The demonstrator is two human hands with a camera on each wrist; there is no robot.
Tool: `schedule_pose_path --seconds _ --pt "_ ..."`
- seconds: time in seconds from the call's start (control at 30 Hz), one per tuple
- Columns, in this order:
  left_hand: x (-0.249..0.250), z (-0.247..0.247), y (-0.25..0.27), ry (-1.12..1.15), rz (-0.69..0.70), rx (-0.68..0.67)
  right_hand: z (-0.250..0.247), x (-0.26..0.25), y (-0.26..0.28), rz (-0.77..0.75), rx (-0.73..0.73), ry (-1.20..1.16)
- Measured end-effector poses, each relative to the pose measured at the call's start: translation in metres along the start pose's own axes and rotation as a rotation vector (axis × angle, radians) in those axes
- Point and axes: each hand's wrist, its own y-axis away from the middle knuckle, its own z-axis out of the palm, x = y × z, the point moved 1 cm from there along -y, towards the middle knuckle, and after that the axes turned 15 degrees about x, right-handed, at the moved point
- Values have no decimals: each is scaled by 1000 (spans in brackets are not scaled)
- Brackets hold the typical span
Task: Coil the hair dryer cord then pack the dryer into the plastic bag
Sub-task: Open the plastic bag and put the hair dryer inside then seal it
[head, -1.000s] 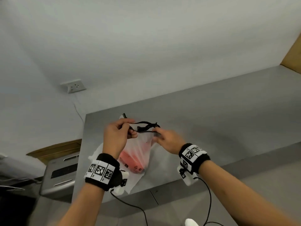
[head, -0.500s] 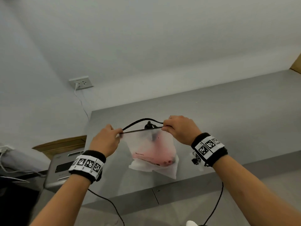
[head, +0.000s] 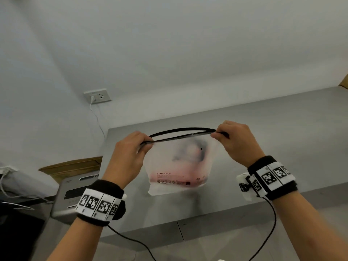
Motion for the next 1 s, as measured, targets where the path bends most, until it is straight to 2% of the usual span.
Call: schedule_pose_path --seconds 0.1,0.2,0.37,0.53,0.63,0.7,0.83,1.0 --pt "5 -13 -12 99 -62 91 -16 -13 -10 -44 113 -37" --pt "3 -7 -16 150 -169 60 -8 -11 -16 -15 33 -4" --pt "-1 11 -12 205 -360 88 8 3 -15 67 -117 123" --pt "-1 25 -7 191 -324 82 15 1 -11 84 -219 263" --pt "2 30 -6 186 -277 93 20 -15 -11 -11 -286 257" --pt "6 33 -5 200 -258 92 30 -33 -11 -71 -325 159" --pt "13 36 -5 204 -245 100 57 -74 -10 -205 -318 -97" --pt "14 33 -5 202 -282 167 73 -104 -12 -241 -249 -35"
